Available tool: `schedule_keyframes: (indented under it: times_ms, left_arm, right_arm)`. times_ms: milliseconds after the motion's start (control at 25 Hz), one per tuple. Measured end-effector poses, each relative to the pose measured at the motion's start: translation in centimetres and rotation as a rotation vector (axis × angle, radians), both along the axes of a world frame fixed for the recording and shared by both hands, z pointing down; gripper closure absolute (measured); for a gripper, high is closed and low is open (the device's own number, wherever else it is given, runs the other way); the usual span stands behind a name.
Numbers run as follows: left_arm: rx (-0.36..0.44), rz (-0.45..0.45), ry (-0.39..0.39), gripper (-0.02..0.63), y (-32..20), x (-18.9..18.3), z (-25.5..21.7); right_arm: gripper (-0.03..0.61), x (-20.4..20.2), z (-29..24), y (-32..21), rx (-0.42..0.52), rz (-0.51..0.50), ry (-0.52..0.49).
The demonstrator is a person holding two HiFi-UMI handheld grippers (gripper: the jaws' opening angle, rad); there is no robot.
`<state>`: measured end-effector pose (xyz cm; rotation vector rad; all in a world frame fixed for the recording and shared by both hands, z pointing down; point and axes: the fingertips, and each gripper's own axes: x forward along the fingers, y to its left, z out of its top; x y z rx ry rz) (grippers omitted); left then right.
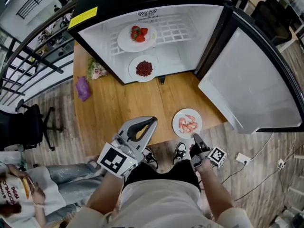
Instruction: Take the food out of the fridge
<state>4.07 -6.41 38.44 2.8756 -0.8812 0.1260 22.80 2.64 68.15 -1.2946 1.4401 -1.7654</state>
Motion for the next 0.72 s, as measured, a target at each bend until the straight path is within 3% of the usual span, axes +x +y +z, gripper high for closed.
schedule_keyframes:
  times_ms: [160,440,720]
  left_arm:
    - [0.007,0.011,0.005,0.606,0.1,0.1,-0.3]
    - [0.006,-0.013,-0.002,0.606,-0.1,-0.6,-0.4]
    - [0.004,-0.044,0.007,0.606,-0.2,-1.3,-0.9]
  right_arm:
    - [0.483,0.6,-1.0,1.3,-0.001,-0.031,0.06]
    - [0.555,-0.4,-7.0,1.1,0.139,-0.111,0.227]
    - [0.558,-3.8,-17.3,-4.0,0.427,-0.279,0.537]
